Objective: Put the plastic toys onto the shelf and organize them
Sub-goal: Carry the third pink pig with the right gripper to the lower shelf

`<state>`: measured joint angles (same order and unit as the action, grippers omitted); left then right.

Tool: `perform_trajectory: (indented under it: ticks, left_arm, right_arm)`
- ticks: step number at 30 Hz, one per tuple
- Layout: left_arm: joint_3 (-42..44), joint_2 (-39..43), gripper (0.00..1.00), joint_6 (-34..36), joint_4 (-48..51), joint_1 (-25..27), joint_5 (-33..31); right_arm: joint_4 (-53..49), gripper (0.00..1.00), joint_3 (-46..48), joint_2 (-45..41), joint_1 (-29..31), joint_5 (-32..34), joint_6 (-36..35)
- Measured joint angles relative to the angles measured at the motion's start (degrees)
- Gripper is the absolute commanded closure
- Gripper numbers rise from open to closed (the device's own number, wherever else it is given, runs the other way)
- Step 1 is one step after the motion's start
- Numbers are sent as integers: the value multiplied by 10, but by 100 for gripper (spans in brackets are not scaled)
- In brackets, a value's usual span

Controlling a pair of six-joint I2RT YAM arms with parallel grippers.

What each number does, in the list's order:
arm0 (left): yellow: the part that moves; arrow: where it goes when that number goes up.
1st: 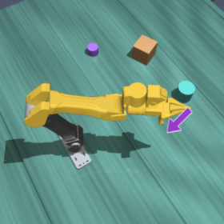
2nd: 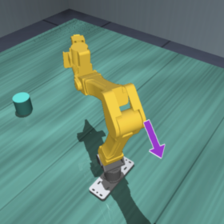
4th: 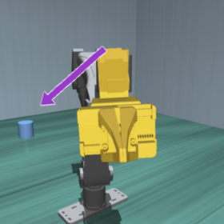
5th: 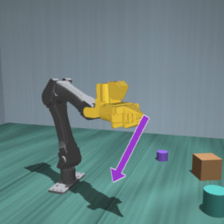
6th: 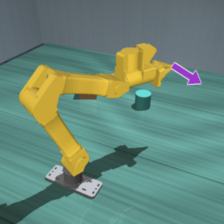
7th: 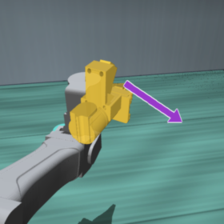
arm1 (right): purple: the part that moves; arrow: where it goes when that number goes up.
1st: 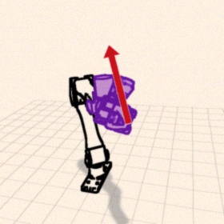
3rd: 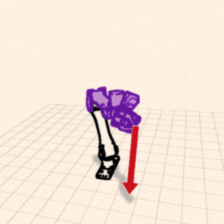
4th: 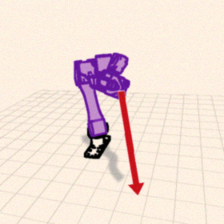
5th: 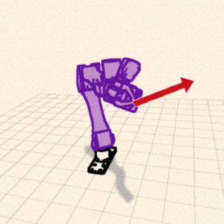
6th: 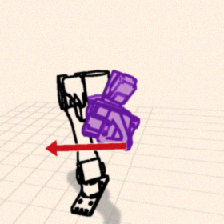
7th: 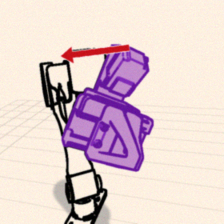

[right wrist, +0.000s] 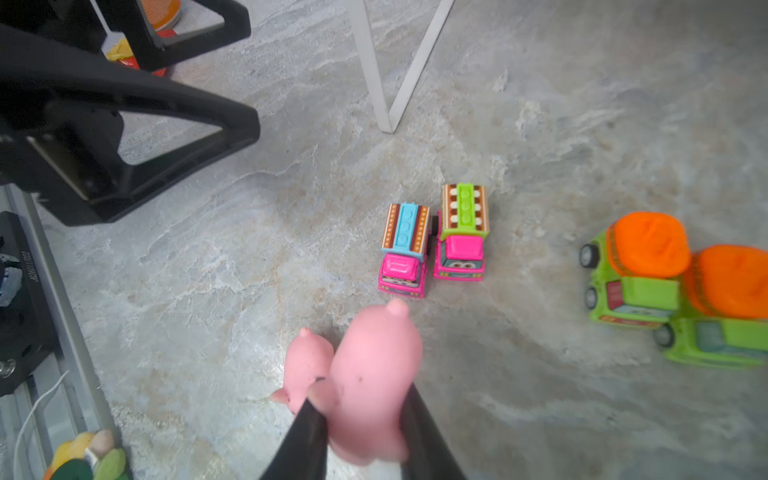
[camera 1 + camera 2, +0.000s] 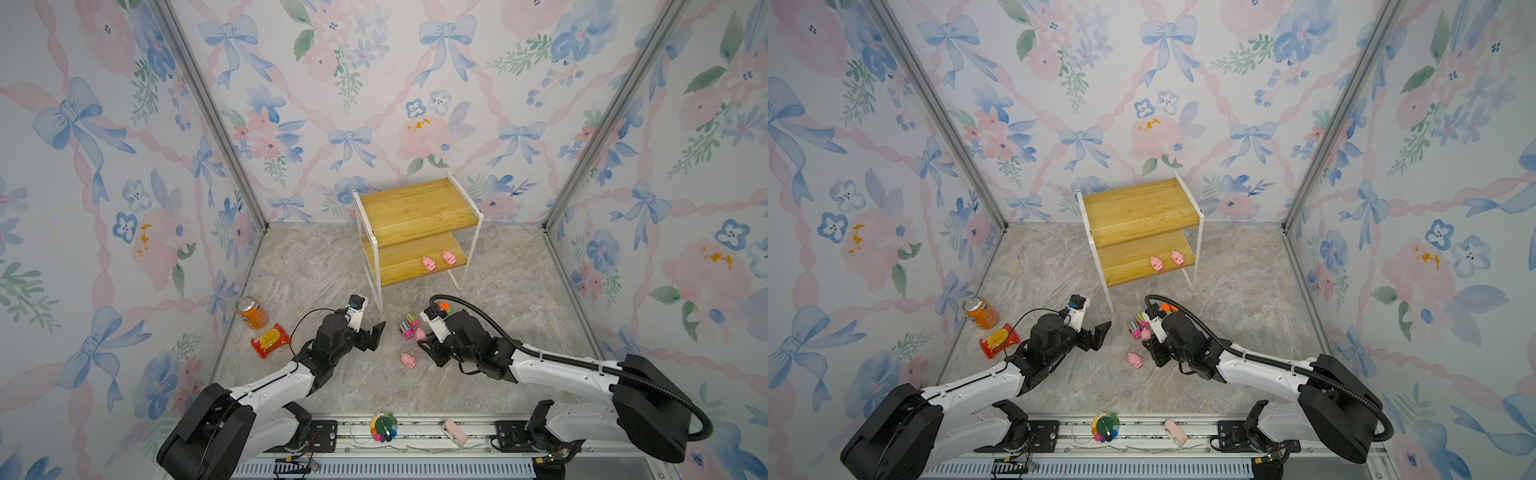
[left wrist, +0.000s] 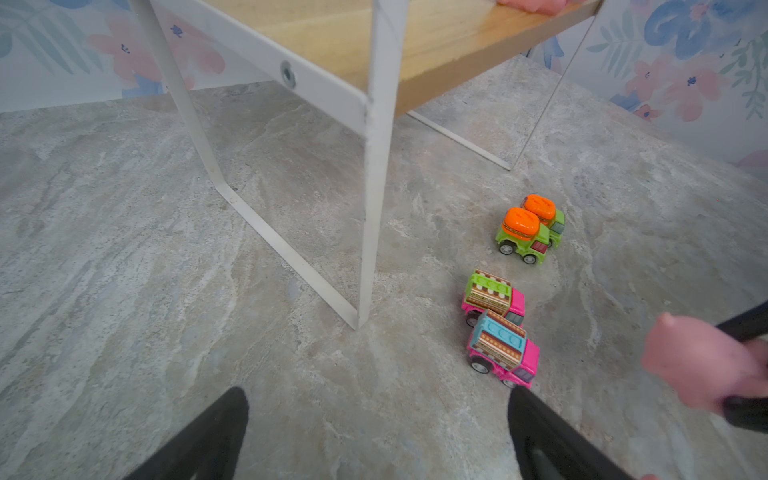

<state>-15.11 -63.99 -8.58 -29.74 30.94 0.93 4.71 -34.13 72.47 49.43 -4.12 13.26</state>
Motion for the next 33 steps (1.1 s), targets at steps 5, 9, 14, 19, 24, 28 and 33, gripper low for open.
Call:
perform_trajectory:
  ticks: [5, 9, 14, 19, 24, 28, 33]
  left_arm:
    - [0, 0, 2, 0, 0, 0, 0]
    - [0, 0, 2, 0, 0, 0, 0]
    - [0, 0, 2, 0, 0, 0, 0]
    - [0, 0, 2, 0, 0, 0, 0]
    - [0, 0, 2, 0, 0, 0, 0]
    - [0, 0, 2, 0, 0, 0, 0]
    - [0, 0, 2, 0, 0, 0, 0]
  right_arm:
    - [-25, 72, -52, -40, -51, -23, -25]
    - [-48, 71, -115, -42, -83, -34, -49]
    - [-58, 71, -183, -16, -88, -39, -74]
    - [-54, 71, -208, 28, -85, -35, -84]
    - [-43, 71, -209, 59, -73, -20, -89]
    - [-22, 71, -210, 71, -58, -5, -94]
    - [-3, 71, -213, 85, -54, 18, -95]
